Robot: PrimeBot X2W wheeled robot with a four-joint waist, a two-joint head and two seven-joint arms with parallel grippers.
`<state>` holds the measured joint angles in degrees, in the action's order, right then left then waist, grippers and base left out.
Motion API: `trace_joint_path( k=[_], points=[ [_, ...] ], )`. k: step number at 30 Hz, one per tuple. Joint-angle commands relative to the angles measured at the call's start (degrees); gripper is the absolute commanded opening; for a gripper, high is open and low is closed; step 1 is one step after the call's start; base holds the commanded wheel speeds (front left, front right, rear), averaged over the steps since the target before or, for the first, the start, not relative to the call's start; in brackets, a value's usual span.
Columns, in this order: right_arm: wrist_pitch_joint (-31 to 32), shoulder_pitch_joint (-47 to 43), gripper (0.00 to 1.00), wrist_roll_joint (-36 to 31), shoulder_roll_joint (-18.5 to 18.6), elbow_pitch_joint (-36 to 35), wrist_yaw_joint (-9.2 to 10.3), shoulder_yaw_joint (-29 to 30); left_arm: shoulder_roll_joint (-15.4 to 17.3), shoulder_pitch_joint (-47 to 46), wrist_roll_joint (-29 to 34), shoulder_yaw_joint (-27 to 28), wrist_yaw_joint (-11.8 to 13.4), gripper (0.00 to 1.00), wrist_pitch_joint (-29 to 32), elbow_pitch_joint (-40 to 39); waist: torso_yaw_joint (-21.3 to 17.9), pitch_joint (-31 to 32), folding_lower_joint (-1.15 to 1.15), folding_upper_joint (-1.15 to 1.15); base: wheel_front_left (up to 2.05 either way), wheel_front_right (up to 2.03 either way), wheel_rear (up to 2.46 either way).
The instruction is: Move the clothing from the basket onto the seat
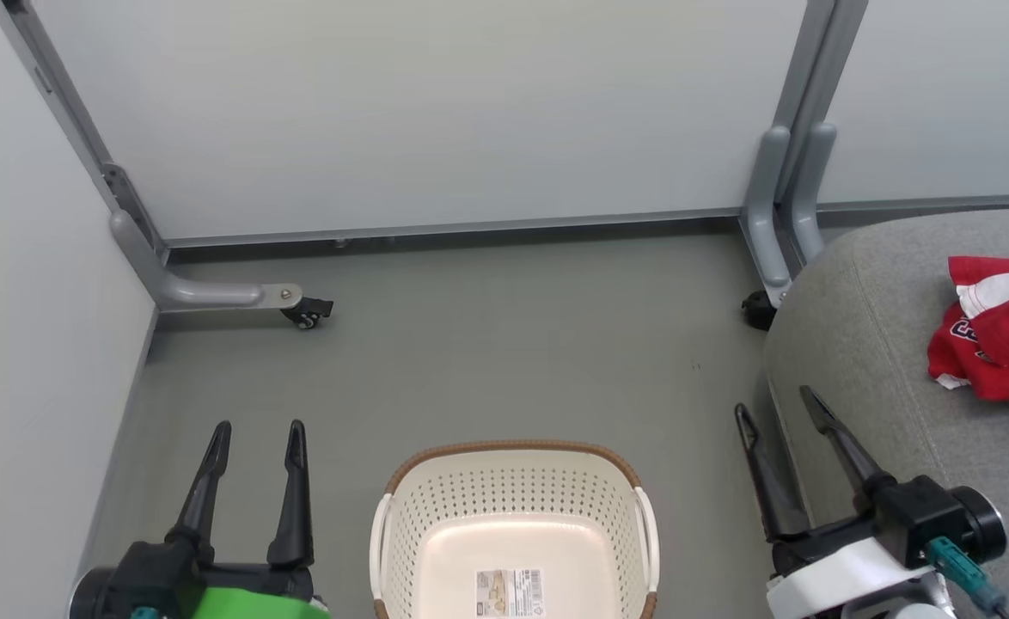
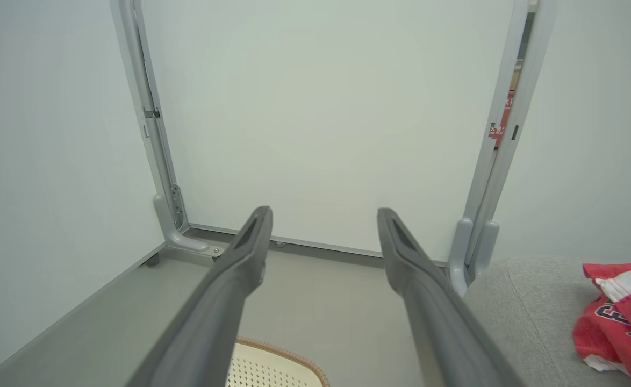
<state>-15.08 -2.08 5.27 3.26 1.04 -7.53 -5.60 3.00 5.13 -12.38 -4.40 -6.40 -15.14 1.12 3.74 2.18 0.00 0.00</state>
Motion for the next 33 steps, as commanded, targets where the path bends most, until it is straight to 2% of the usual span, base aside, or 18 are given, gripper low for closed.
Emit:
trace_joint_path(
  k=[1, 8, 12, 27, 28, 33],
  points=[
    [-0.1, -1.7, 1.0, -0.3, 0.0, -0.9, 0.07, 1.2, -0.1, 1.8, 1.7, -0.2, -0.4, 1.0, 0.0, -0.8, 1.2, 1.9, 0.0, 0.0, 0.0, 0.0, 0.0],
    [-0.1, -7.1, 1.0, -0.2, -0.3, -3.1, 0.07, 5.7, -0.1, 5.8, 5.4, -2.2, -1.1, 1.0, 0.0, -1.1, -0.2, 3.3, 0.0, 0.0, 0.0, 0.0, 0.0],
    [-0.1, -8.9, 1.0, 0.7, -0.3, -2.7, 0.07, 6.7, -0.1, 6.6, 5.0, -2.8, -1.1, 1.0, 0.0, -0.4, -0.9, 3.6, 0.0, 0.0, 0.0, 0.0, 0.0],
    [-0.1, -8.5, 1.0, 1.0, -0.3, -2.6, 0.07, 5.9, -0.1, 6.0, 4.5, -3.7, -1.1, 1.0, 0.0, -0.7, -2.0, 3.3, 0.0, 0.0, 0.0, 0.0, 0.0],
    [0.0, -8.7, 0.0, 0.8, -0.5, -2.4, 0.0, 5.9, -0.1, 6.0, 4.9, -3.8, -1.0, 0.0, 0.0, -0.6, -2.0, 3.3, 0.0, 0.0, 0.0, 0.0, 0.0],
    [0.1, -9.2, 0.0, 1.3, -0.9, 0.0, 0.0, 5.7, -0.1, 6.2, 4.4, -3.9, -0.9, 0.0, 0.1, 1.7, -2.0, 3.3, 0.0, 0.0, 0.0, 0.0, 0.0]
  ],
)
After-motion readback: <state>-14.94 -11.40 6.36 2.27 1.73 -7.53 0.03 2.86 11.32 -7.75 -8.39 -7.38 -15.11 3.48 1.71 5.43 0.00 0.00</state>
